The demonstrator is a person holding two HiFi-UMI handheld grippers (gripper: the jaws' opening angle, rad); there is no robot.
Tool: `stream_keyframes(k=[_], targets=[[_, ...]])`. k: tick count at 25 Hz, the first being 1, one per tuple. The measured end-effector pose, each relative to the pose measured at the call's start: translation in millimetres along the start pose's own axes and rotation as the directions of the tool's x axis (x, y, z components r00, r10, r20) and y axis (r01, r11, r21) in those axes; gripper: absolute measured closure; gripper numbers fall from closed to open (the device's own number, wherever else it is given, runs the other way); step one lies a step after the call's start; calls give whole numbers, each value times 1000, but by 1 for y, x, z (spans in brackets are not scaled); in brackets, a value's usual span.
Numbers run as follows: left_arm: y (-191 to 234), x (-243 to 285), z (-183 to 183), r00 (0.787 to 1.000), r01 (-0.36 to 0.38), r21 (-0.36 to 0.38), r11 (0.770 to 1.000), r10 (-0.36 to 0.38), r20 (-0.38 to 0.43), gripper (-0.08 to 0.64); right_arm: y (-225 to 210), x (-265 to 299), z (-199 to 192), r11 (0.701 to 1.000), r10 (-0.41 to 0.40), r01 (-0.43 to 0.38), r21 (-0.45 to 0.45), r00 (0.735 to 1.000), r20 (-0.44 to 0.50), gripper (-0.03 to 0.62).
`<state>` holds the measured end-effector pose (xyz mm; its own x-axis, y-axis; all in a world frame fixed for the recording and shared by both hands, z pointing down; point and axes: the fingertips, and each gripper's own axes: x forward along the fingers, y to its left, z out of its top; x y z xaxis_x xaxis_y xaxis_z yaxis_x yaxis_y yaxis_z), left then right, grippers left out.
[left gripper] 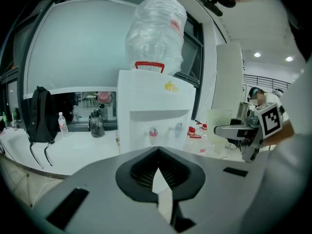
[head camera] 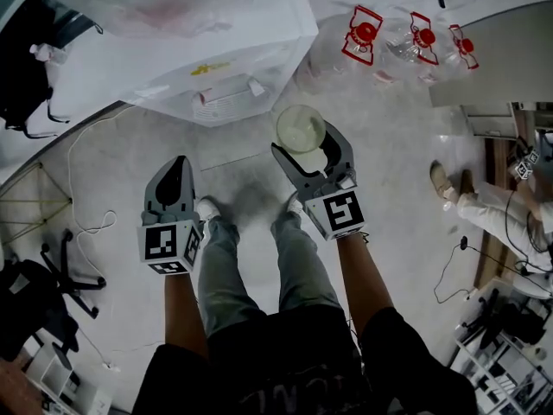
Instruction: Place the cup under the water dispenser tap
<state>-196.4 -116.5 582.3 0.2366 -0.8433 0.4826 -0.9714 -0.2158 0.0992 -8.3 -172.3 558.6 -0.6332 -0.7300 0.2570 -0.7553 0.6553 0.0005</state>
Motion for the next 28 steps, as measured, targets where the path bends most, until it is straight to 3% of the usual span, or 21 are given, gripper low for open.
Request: stream_keyframes(k=[11,28], targets=[[19,44,-54,1000,-9,19,1000,8,16,551,-3,38,-82,1000,1,0,17,999,-32,233],[60,111,-124,998,-39,23,999,38,45,549,-3,111,-158,999,28,-27,-28,998,50,233]])
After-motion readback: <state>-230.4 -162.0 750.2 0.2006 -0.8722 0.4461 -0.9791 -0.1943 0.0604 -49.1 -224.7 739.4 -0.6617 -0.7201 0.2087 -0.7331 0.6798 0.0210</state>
